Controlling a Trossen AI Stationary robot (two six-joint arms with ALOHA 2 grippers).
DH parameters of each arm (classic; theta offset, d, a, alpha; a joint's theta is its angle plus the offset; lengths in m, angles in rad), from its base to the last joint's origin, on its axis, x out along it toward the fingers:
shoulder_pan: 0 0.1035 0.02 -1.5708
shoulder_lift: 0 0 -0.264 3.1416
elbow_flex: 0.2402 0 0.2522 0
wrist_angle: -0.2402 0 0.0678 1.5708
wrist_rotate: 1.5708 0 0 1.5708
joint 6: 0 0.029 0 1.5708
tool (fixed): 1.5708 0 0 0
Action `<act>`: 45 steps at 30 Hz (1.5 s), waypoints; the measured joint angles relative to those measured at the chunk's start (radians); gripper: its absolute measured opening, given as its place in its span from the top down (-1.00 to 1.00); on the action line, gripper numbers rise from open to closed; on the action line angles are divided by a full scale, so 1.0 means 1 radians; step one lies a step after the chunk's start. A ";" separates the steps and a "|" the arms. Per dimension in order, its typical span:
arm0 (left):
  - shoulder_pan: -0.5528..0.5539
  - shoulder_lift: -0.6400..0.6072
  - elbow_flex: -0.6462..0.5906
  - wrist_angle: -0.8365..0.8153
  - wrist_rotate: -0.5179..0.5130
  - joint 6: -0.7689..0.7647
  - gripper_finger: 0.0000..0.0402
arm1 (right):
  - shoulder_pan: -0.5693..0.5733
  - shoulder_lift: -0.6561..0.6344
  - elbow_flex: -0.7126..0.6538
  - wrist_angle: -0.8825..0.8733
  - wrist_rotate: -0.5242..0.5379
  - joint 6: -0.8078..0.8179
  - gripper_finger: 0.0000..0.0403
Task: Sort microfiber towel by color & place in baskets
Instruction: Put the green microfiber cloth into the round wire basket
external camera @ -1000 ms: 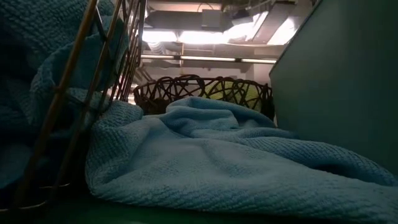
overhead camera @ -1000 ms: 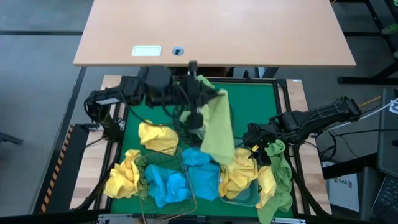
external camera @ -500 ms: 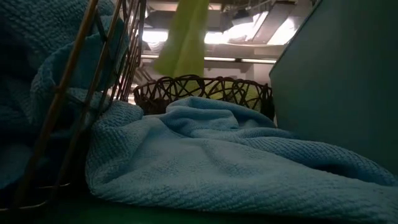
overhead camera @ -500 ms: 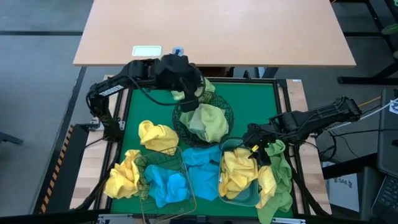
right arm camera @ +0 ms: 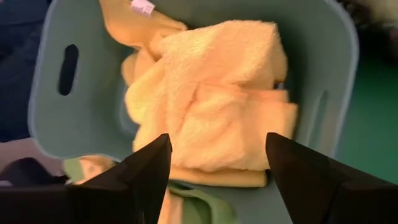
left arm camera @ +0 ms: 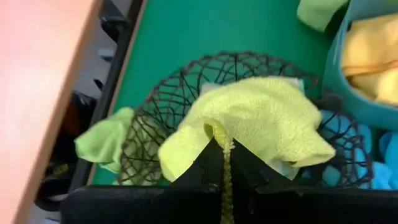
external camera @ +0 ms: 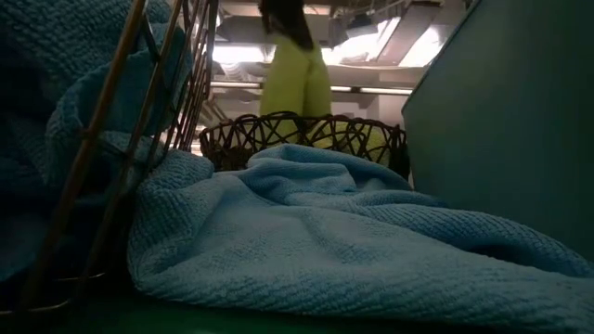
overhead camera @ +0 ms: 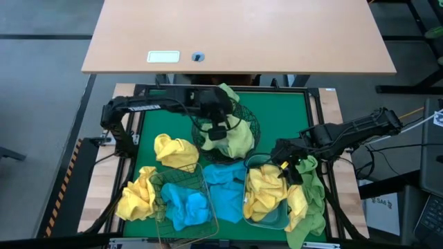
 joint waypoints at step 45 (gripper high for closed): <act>0.044 0.000 -0.425 0.187 0.035 -0.113 0.25 | 0.595 -0.043 0.000 -0.117 0.273 0.979 -0.29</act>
